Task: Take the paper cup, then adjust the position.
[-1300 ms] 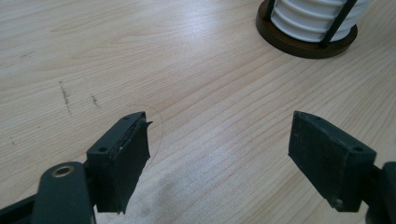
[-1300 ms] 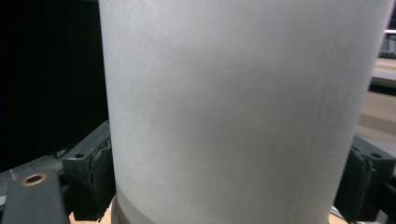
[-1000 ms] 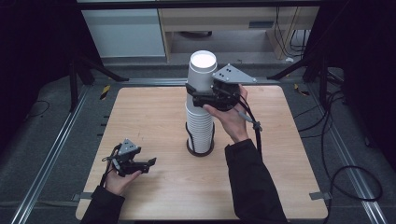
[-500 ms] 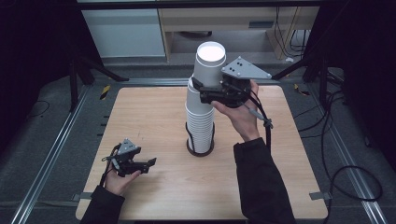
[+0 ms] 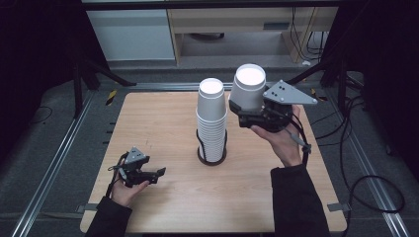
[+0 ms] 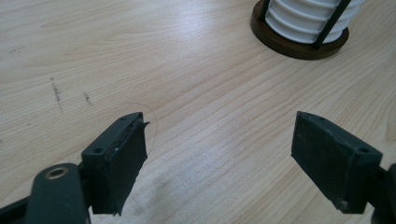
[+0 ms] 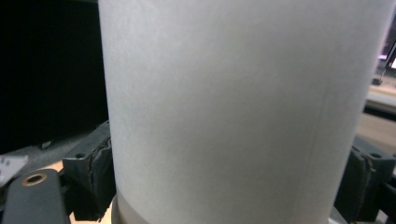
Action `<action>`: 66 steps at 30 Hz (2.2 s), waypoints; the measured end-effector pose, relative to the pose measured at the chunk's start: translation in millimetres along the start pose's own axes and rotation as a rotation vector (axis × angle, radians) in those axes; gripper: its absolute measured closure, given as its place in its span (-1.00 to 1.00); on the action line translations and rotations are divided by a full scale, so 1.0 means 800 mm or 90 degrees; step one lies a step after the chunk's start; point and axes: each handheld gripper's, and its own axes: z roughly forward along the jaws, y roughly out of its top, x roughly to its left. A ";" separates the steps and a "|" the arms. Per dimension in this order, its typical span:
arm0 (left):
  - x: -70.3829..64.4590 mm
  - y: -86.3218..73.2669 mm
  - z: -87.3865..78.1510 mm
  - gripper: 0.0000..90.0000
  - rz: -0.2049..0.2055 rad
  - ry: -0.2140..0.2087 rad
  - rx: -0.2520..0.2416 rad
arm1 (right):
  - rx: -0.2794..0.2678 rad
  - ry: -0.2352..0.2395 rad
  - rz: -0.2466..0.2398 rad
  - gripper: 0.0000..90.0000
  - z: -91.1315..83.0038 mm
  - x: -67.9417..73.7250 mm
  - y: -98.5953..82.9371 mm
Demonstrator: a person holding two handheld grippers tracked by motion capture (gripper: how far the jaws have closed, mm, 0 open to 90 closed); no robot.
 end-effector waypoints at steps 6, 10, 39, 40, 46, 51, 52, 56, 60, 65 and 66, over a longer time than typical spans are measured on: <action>-0.001 0.000 0.001 -0.61 0.001 -0.002 0.000 | 0.034 -0.008 0.006 -0.73 -0.021 -0.011 -0.037; -0.003 0.000 0.001 -0.61 0.002 -0.003 0.001 | 0.054 -0.009 0.016 -0.73 -0.030 -0.017 -0.060; -0.013 0.008 -0.002 -0.59 0.009 -0.037 0.000 | 0.171 0.075 0.008 -0.73 -0.037 -0.009 -0.151; -0.014 0.008 -0.002 -0.59 0.011 -0.038 -0.001 | 0.175 0.078 0.007 -0.73 -0.036 -0.007 -0.153; -0.017 0.011 -0.003 -0.57 0.014 -0.059 0.001 | 0.197 0.102 0.003 -0.73 -0.029 -0.001 -0.164; -0.021 0.013 -0.005 -0.58 0.025 -0.083 0.004 | 0.229 0.132 -0.024 -0.74 -0.016 0.012 -0.175; -0.022 0.014 -0.005 -0.58 0.026 -0.090 0.004 | 0.237 0.139 -0.034 -0.74 -0.014 0.016 -0.176; -0.026 0.016 -0.006 -0.58 0.037 -0.095 0.007 | 0.251 0.175 -0.047 -0.73 -0.004 0.029 -0.186; -0.032 0.020 -0.010 -0.58 0.053 -0.111 0.004 | 0.267 0.205 -0.064 -0.74 0.003 0.040 -0.193; -0.043 0.025 -0.012 -0.57 0.081 -0.141 0.009 | 0.280 0.255 -0.088 -0.74 0.015 0.057 -0.200; -0.044 0.025 -0.013 -0.58 0.087 -0.143 0.009 | 0.283 0.263 -0.092 -0.74 0.017 0.059 -0.201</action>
